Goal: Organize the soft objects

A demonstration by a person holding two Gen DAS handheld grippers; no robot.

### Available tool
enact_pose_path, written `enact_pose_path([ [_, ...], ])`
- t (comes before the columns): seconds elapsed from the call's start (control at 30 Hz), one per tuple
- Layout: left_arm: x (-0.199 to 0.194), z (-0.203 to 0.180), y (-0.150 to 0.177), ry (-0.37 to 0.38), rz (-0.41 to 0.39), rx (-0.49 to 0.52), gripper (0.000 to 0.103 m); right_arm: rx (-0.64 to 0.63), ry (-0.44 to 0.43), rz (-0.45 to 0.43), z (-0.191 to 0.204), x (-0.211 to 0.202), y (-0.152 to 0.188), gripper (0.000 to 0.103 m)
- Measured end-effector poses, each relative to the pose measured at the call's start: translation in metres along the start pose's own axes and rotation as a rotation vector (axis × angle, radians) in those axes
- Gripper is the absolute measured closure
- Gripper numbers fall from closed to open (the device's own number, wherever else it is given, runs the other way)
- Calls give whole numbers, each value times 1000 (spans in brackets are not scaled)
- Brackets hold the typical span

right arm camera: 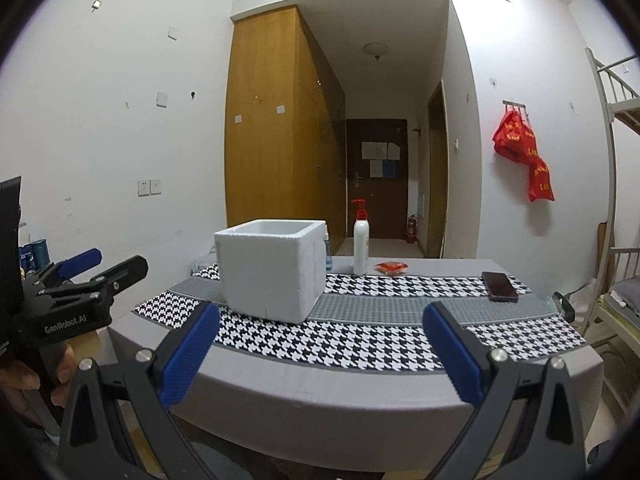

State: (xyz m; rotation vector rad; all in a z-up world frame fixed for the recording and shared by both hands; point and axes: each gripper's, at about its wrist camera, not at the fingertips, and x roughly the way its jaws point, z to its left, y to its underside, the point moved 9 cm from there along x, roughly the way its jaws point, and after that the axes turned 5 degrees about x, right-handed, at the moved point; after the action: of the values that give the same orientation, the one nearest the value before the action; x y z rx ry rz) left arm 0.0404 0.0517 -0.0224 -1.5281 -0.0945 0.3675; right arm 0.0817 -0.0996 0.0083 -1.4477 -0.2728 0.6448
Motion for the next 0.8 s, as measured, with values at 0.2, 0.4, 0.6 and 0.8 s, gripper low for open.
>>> enact_pose_path([
  [0.2, -2, -6, 6, 14, -3, 8, 1, -2, 1, 8, -1, 0, 8, 0],
  [0.4, -4, -7, 10, 10, -4, 13, 1, 11, 5, 21, -4, 4, 13, 0],
  [0.6, -5, -9, 9, 13, -6, 20, 1, 9, 1, 34, -2, 7, 16, 0],
  [0.8, -7, -13, 11, 17, -5, 28, 1, 0, -2, 43, -1, 8, 17, 0],
])
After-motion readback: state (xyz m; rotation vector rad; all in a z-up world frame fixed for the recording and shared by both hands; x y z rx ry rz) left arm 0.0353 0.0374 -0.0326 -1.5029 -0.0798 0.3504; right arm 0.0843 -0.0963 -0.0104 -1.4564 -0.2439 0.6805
